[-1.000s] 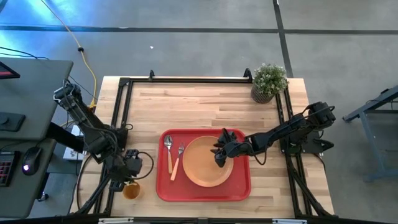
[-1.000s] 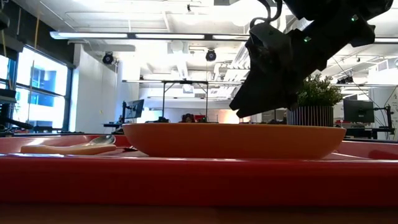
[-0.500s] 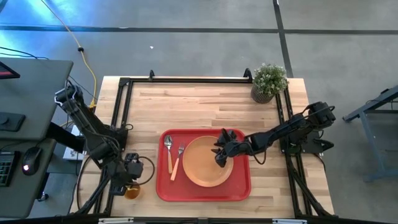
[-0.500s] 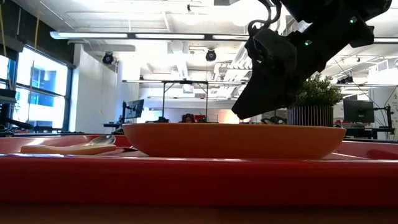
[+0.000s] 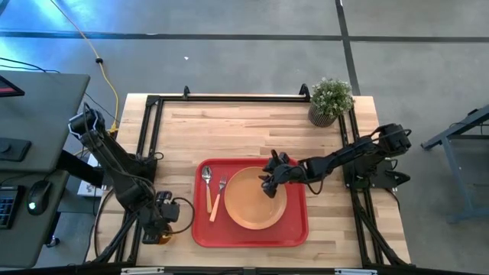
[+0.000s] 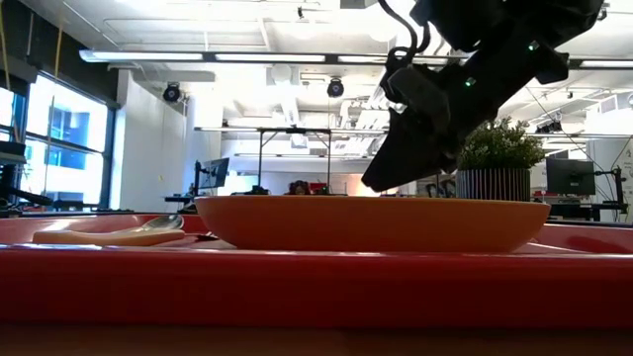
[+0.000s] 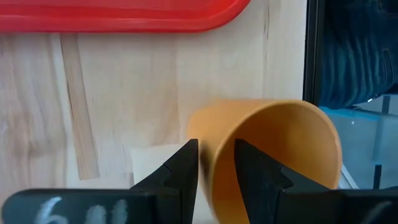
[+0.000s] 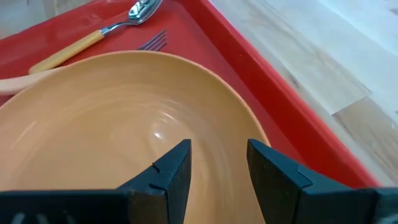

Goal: Pick and place plate/cup/fork/spoon on tray

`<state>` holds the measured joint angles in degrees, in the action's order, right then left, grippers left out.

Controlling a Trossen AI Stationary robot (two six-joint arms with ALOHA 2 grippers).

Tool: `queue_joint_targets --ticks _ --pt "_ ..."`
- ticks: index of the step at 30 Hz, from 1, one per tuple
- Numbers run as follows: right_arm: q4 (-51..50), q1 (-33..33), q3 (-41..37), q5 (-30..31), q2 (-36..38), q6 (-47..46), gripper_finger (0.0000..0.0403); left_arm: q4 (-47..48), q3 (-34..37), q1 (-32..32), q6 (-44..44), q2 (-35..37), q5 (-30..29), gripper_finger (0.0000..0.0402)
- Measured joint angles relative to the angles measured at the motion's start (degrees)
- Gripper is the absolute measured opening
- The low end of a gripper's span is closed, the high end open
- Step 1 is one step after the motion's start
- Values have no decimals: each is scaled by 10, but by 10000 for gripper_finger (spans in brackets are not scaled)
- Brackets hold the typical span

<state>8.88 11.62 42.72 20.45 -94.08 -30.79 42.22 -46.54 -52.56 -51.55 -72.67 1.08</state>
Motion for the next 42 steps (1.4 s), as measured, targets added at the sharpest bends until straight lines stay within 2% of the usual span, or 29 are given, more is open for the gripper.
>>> queue_joint_targets --ticks 14,19,32,36,42 --pt "-1 -8 0 -16 0 4 147 -1 0 0 -14 -2 -5 93" --pt "-1 -8 0 -12 0 4 147 -1 0 0 -21 -2 -33 93" --pt "0 -7 0 4 0 -2 147 11 0 0 -16 -2 -31 91" --pt "-1 -7 0 4 0 -2 147 17 0 0 24 -2 -38 71" --pt "-1 -7 0 10 0 -6 147 19 0 7 63 -1 -73 8"
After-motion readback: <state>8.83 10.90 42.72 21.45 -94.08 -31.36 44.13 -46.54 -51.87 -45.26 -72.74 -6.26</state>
